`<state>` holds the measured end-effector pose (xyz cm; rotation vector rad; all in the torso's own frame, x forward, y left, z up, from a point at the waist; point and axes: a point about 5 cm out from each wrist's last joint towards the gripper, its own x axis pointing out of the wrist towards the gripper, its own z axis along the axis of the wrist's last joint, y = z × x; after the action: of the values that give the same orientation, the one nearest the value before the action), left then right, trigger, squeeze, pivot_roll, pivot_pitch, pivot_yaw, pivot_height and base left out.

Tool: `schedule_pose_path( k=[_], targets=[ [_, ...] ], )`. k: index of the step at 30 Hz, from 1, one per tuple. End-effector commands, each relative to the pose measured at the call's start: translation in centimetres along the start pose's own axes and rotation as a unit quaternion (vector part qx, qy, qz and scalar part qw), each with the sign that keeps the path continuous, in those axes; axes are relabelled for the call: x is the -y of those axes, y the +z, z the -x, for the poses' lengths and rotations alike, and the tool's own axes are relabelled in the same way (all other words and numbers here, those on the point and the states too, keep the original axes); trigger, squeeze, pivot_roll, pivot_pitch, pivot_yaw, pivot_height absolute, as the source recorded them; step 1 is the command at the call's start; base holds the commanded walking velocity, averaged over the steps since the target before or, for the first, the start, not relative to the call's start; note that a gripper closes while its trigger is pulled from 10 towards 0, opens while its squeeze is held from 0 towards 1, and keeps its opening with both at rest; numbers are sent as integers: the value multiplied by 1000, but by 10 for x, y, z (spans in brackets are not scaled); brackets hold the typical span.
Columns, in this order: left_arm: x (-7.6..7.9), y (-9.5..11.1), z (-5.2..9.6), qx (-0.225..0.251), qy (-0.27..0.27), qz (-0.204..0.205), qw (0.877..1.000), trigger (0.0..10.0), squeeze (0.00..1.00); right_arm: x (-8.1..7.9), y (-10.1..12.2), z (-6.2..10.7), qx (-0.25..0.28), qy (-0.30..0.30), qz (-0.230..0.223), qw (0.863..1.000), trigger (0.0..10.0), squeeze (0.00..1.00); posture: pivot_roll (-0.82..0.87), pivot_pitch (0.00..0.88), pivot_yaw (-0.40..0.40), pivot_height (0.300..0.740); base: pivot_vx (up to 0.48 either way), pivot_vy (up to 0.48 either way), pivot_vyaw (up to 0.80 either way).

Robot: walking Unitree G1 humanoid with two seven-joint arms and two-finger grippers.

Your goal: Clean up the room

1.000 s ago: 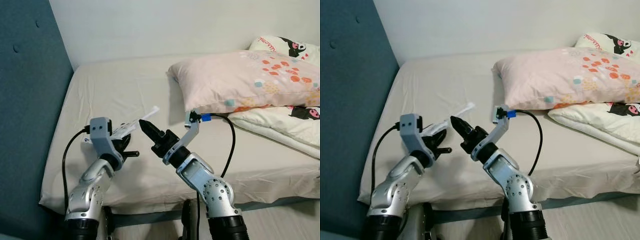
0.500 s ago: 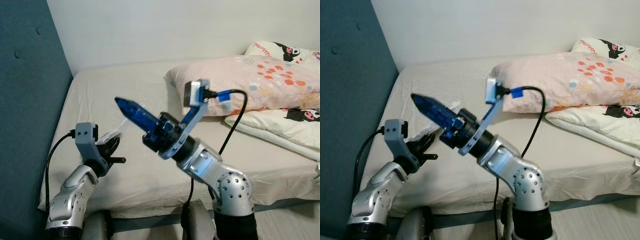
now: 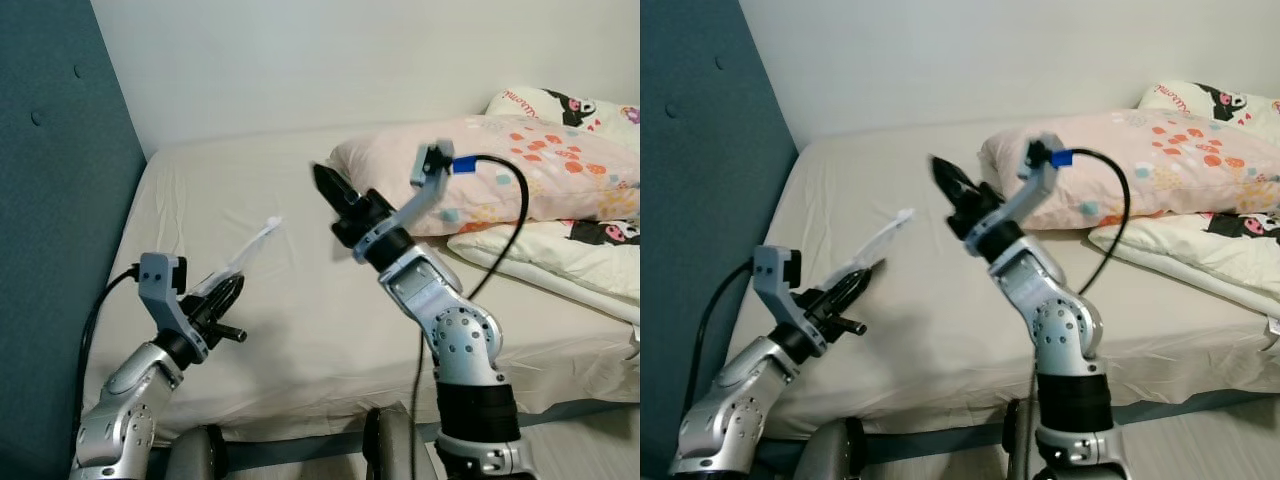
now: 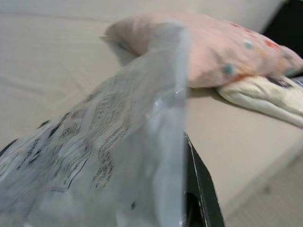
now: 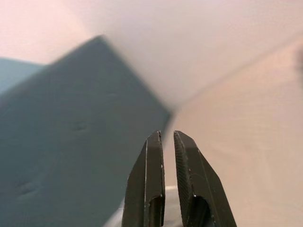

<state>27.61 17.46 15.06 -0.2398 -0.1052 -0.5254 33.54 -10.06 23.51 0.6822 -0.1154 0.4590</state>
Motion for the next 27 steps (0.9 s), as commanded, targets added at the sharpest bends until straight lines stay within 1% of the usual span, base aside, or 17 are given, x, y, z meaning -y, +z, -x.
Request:
schedule_pose_path(
  k=[1,2,4,5,6,7,9,13,15,18,20,22,23,24,25,26,27],
  targets=[
    [4,0,6,-14,-29,-1,999,0,0,10,-3,3,4,-27,1,1000,10000,0,3,148,-30,570,0,0,0],
    [4,0,6,-14,-29,-1,999,0,0,10,-3,3,4,-27,1,1000,10000,0,3,148,-30,570,0,0,0],
    [6,6,20,-28,-71,20,997,0,0,13,-3,7,7,-34,-14,999,10000,0,3,153,-30,570,0,0,0],
    [6,6,20,-28,-71,20,997,0,0,13,-3,7,7,-34,-14,999,10000,0,3,153,-30,570,0,0,0],
    [3,13,28,-34,-88,31,995,0,0,12,-3,7,8,-34,-18,999,10000,0,3,154,-30,570,0,0,0],
    [3,13,28,-34,-88,31,995,0,0,12,-3,7,8,-34,-18,999,10000,0,3,154,-30,570,0,0,0],
    [-6,30,39,-33,-102,39,993,0,0,10,-3,7,6,-27,-21,999,10000,0,3,158,-30,570,0,0,0],
    [-13,43,45,-25,-104,38,994,0,0,10,-4,5,8,-27,-18,999,10000,0,10,160,-34,570,0,0,0],
    [-21,56,49,-8,-100,44,994,0,0,9,-7,4,5,-28,-18,999,10000,0,12,160,-34,570,0,0,0],
    [-31,64,53,10,-79,51,996,0,0,10,-11,3,4,-29,-14,999,10000,0,13,163,-34,570,0,0,0],
    [-46,53,51,-12,-4,50,999,0,0,15,-21,6,-15,-37,3,999,10000,0,13,163,-34,570,0,0,0],
    [-46,53,51,-12,-4,50,999,0,0,15,-21,6,-15,-37,3,999,10000,0,13,163,-34,570,0,0,0],
    [-56,25,49,-90,68,45,993,0,0,26,-43,11,-68,-52,78,993,10000,0,14,165,-34,570,0,0,0],
    [-55,4,49,-143,91,48,984,0,0,35,-62,19,-116,-55,153,980,10000,0,10,165,-34,570,0,0,0],
    [-55,4,49,-143,91,48,984,0,0,35,-62,19,-116,-55,153,980,10000,0,10,165,-34,570,0,0,0],
    [-54,-10,49,-176,102,50,978,0,0,42,-75,25,-149,-53,202,966,10000,0,10,165,-34,570,0,0,0],
    [-54,-10,49,-176,102,50,978,0,0,42,-75,25,-149,-53,202,966,10000,0,10,165,-34,570,0,0,0]
  ],
)
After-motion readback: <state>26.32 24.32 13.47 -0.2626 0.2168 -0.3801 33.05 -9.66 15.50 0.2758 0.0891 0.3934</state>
